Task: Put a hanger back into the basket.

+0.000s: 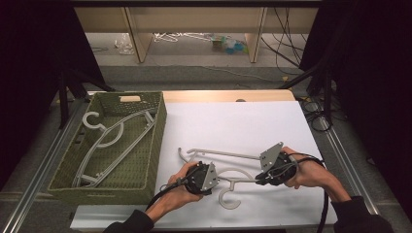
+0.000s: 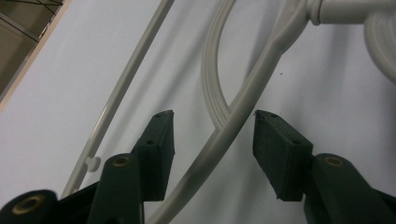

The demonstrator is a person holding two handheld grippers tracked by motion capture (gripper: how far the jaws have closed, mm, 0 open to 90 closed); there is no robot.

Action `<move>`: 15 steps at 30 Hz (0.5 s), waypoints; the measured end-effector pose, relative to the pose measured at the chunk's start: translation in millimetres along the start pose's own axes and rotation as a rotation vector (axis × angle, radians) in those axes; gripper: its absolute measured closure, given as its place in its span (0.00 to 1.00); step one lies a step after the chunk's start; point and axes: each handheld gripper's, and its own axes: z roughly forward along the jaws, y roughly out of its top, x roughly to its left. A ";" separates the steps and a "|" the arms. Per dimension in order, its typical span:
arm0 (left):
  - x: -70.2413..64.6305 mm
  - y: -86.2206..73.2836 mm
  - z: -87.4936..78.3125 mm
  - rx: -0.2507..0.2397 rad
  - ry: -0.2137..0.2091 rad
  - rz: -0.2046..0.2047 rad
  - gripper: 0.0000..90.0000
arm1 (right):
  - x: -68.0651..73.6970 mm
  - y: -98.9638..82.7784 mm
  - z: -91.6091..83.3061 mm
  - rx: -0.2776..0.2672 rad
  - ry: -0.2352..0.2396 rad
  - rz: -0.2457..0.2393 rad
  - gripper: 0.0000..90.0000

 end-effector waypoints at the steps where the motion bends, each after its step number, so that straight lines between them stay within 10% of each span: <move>1: -0.4 0.0 1.4 0.000 0.002 0.004 0.56 | 0.0 0.1 0.0 -0.003 0.004 0.002 0.90; 15: 1.8 7.6 2.7 -0.016 -0.047 0.127 0.79 | -2.3 -3.5 -1.1 -0.008 0.000 0.002 0.90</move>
